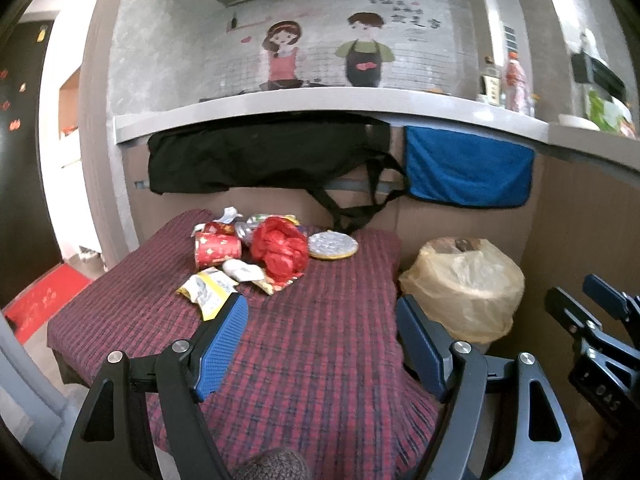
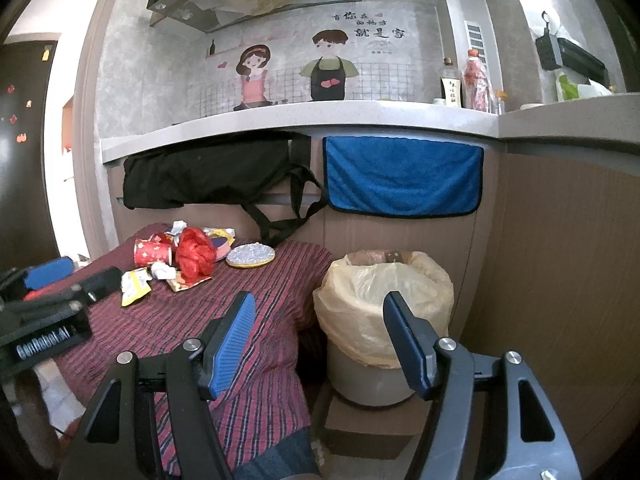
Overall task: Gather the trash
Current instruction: 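Grasp the yellow snack wrapper with the left gripper while the right gripper grasps the red paper cup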
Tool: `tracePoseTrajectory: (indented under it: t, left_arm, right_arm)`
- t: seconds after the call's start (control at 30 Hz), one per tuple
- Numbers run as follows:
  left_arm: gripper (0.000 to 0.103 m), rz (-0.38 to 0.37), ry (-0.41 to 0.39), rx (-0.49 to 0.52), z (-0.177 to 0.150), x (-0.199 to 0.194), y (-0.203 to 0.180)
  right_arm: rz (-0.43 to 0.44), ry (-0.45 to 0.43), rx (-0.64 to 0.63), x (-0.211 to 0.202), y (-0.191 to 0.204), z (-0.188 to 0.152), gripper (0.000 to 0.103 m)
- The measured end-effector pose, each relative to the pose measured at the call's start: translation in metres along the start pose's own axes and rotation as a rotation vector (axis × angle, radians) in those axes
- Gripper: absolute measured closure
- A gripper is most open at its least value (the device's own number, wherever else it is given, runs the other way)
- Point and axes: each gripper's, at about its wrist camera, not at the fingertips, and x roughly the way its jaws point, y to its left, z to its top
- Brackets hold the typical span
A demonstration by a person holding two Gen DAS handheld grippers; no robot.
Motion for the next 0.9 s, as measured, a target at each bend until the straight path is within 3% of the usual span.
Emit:
tracePoseTrajectory:
  t: [0.2, 0.5, 0.63, 0.8, 0.9]
  left_arm:
    - [0.027, 0.084, 0.004, -0.104, 0.023, 0.038, 0.069]
    - [0.027, 0.137, 0.055, -0.261, 0.019, 0.112, 0.174]
    - [0.027, 0.091, 0.131, -0.273, 0.007, 0.149, 0.196]
    - [0.027, 0.048, 0.276, -0.295, -0.009, 0.19, 0.201]
    - [0.027, -0.004, 0.325, -0.394, -0.015, 0.215, 0.208]
  right_arm:
    - [0.069, 0.018, 0.007, 0.043, 0.01, 0.024, 0.039]
    - [0.236, 0.085, -0.096, 0.144, 0.074, 0.054, 0.039]
    - [0.311, 0.141, -0.115, 0.199, 0.106, 0.057, 0.041]
    - [0.322, 0.192, -0.142, 0.244, 0.127, 0.05, 0.041]
    - [0.316, 0.222, -0.154, 0.262, 0.133, 0.042, 0.041]
